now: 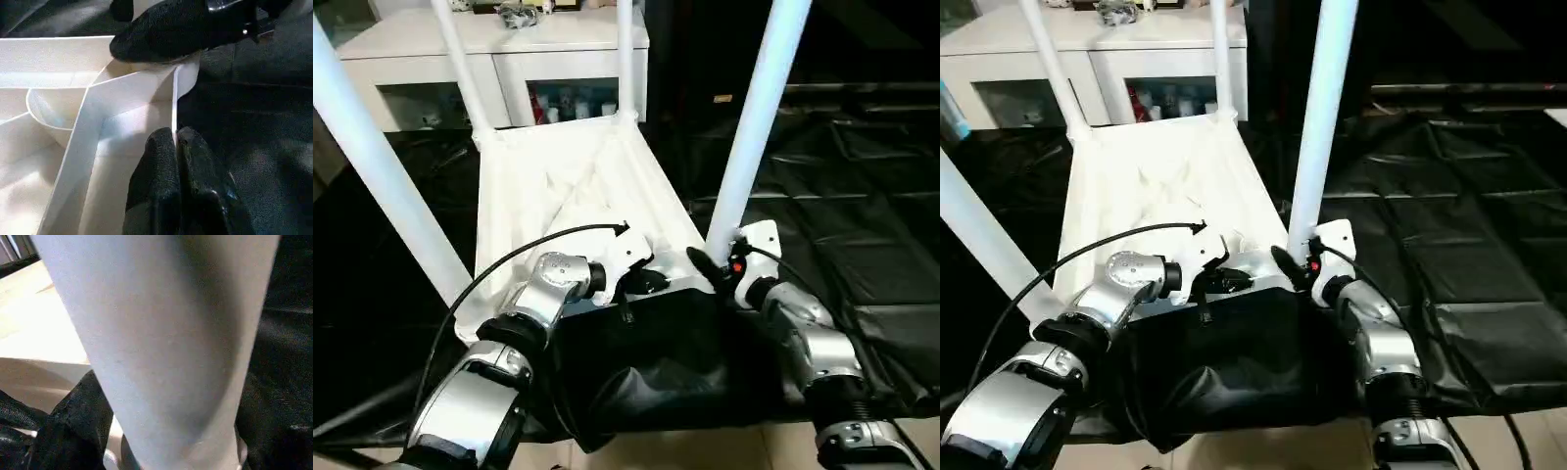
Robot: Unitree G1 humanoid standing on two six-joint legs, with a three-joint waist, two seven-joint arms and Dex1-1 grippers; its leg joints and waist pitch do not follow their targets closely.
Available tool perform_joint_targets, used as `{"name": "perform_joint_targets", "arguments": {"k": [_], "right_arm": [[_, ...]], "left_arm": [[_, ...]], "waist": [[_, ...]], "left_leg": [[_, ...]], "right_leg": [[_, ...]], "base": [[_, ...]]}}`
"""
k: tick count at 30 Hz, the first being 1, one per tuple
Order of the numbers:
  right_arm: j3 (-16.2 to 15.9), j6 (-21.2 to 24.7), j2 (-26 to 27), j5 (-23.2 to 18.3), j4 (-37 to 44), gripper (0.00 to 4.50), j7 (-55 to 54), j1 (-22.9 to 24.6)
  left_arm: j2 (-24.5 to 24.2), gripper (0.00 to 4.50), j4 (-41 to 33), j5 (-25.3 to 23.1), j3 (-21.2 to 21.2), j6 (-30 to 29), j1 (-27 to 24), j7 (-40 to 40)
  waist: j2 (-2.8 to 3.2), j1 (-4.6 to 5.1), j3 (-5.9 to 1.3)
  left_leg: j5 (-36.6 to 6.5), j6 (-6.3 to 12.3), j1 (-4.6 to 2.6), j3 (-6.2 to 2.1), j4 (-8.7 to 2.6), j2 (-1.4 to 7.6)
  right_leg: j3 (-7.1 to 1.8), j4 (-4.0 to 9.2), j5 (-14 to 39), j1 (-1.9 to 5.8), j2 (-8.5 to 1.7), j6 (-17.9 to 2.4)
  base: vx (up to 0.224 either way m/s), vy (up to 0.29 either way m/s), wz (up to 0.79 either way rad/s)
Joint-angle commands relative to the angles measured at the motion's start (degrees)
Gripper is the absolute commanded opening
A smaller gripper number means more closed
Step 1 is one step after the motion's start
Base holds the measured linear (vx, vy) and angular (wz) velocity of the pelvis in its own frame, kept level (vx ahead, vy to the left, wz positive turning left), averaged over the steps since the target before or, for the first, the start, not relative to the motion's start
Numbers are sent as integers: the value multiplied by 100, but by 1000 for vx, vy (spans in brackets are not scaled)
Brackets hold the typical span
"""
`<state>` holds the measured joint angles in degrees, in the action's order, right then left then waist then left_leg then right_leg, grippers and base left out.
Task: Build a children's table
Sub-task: Rotate leg to tighten
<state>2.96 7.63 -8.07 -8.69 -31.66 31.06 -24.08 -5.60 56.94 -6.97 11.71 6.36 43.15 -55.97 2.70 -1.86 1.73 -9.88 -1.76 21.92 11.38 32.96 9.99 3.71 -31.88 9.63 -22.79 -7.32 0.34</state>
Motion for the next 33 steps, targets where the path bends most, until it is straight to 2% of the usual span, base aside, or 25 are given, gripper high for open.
{"name": "perform_joint_targets", "arguments": {"k": [1,2,4,5,7,8,9,11,12,13,14,16,18,19,20,21,22,23,24,25,27,28,30,31,33], "right_arm": [[-759,229,418,-158,9,372,879,-35],[-777,232,349,-152,59,372,1012,-17],[-848,204,95,-189,235,377,1504,64],[-867,200,8,-214,296,377,1659,90],[-923,213,-299,-323,496,377,2180,173],[-940,247,-465,-394,594,377,2452,209],[-949,268,-640,-448,675,377,2716,237],[-950,281,-742,-479,718,377,2869,250],[-945,338,-887,-528,791,377,3097,269],[-955,447,-1143,-604,915,377,3488,303],[-980,521,-1424,-628,1015,377,3908,341],[-1020,522,-1604,-577,1011,377,4145,351],[-1028,538,-1665,-549,966,377,4218,332],[-1029,540,-1681,-541,949,377,4227,322],[-1033,562,-1692,-567,965,377,4239,305],[-1033,562,-1692,-567,965,377,4239,305],[-1041,580,-1696,-592,979,377,4255,286],[-1064,618,-1702,-622,979,377,4337,263],[-1098,661,-1724,-663,995,377,4408,248],[-1125,670,-1729,-675,961,344,4459,222],[-1150,697,-1714,-693,890,344,4530,167],[-1153,715,-1698,-699,874,339,4548,153],[-1155,737,-1684,-705,865,309,4570,141],[-1167,773,-1671,-725,873,301,4607,142],[-1181,825,-1651,-752,884,294,4648,146]], "left_arm": [[396,0,-147,5,349,123,1,-226],[343,0,-152,5,349,134,-2,-305],[184,0,-172,27,357,208,-9,-596],[137,0,-179,33,363,221,-8,-687],[-23,0,-196,54,389,289,-4,-1029],[-102,0,-203,67,402,321,1,-1216],[-190,0,-221,96,415,363,-3,-1472],[-242,0,-234,115,423,386,-6,-1632],[-309,0,-255,155,419,391,-10,-1833],[-425,0,-293,235,408,367,-13,-2180],[-577,0,-300,257,419,312,-4,-2512],[-710,0,-279,224,459,283,10,-2712],[-781,0,-276,243,452,264,7,-2806],[-807,0,-277,258,440,247,3,-2840],[-842,0,-291,275,419,235,-10,-2881],[-842,0,-291,275,419,235,-10,-2881],[-873,0,-309,289,404,225,-23,-2916],[-904,0,-335,300,397,207,-39,-2941],[-934,0,-364,318,395,191,-54,-2979],[-964,0,-407,337,399,159,-78,-3015],[-1005,0,-469,363,400,119,-119,-3050],[-1018,0,-486,372,399,106,-135,-3063],[-1031,0,-501,381,399,93,-150,-3079],[-1042,0,-525,389,399,84,-173,-3089],[-1046,0,-560,408,388,56,-204,-3078]], "waist": [[-73,-8,-241],[-57,-8,-248],[-75,-21,-263],[-50,-45,-272],[-50,-86,-284],[32,-122,-306],[4,-127,-311],[-8,-181,-357],[21,-213,-372],[20,-229,-381],[-12,-256,-381],[18,-329,-373],[33,-364,-360],[13,-370,-347],[-63,-365,-336],[-37,-378,-330],[-57,-375,-316],[-37,-381,-316],[-70,-377,-311],[-112,-390,-313],[-80,-394,-309],[-114,-394,-313],[-112,-399,-314],[-141,-400,-315],[-141,-413,-312]], "left_leg": [[-2856,-30,-122,-204,-551,274],[-2794,-12,-111,-195,-549,275],[-2666,35,-110,-175,-538,281],[-2509,84,-106,-153,-526,286],[-2230,199,-88,-109,-499,295],[-2036,258,-90,-108,-478,300],[-1953,306,-97,-93,-470,304],[-1416,543,-69,-76,-391,296],[-1192,663,-78,-66,-362,295],[-1078,713,-81,-67,-345,299],[-915,830,-73,-57,-321,285],[-853,912,-79,-56,-314,302],[-987,828,-97,-61,-338,320],[-1138,726,-106,-61,-360,328],[-1276,638,-108,-54,-380,332],[-1316,591,-105,-68,-387,333],[-1416,521,-107,-66,-408,342],[-1485,446,-117,-70,-416,342],[-1512,426,-118,-67,-421,342],[-1481,424,-109,-71,-417,344],[-1434,407,-106,-72,-416,346],[-1350,415,-103,-70,-406,341],[-1237,449,-98,-63,-390,335],[-1185,469,-103,-56,-382,333],[-1128,497,-96,-58,-376,334]], "right_leg": [[-115,468,2726,105,-176,-708],[-124,446,2555,116,-177,-771],[-132,429,2302,136,-178,-870],[-137,410,2013,156,-162,-947],[-140,357,1569,181,-152,-1109],[-133,305,1303,202,-160,-1219],[-125,313,1153,205,-152,-1264],[-113,199,384,251,-158,-1498],[-107,169,60,251,-158,-1588],[-102,148,-76,253,-157,-1624],[-94,128,-203,269,-148,-1668],[-100,121,-133,257,-157,-1674],[-101,146,161,239,-162,-1660],[-108,164,418,235,-163,-1637],[-114,190,656,235,-162,-1592],[-117,181,782,240,-174,-1573],[-126,212,1010,228,-175,-1511],[-133,220,1165,224,-180,-1463],[-135,227,1211,219,-177,-1446],[-141,215,1233,228,-191,-1435],[-150,208,1234,215,-193,-1422],[-147,188,1129,221,-187,-1451],[-148,171,956,219,-186,-1498],[-145,166,865,217,-179,-1522],[-145,150,805,223,-187,-1548]], "base": [[0,0,0],[0,0,0],[0,0,0],[0,0,0],[0,0,0],[57,-19,4],[62,-17,2],[61,-17,2],[0,0,0],[0,0,0],[0,0,0],[0,0,0],[0,0,0],[0,0,0],[0,0,0],[0,0,0],[0,0,0],[0,0,0],[0,0,0],[0,0,0],[0,0,0],[0,0,0],[0,0,0],[0,0,0],[0,0,0]]}}
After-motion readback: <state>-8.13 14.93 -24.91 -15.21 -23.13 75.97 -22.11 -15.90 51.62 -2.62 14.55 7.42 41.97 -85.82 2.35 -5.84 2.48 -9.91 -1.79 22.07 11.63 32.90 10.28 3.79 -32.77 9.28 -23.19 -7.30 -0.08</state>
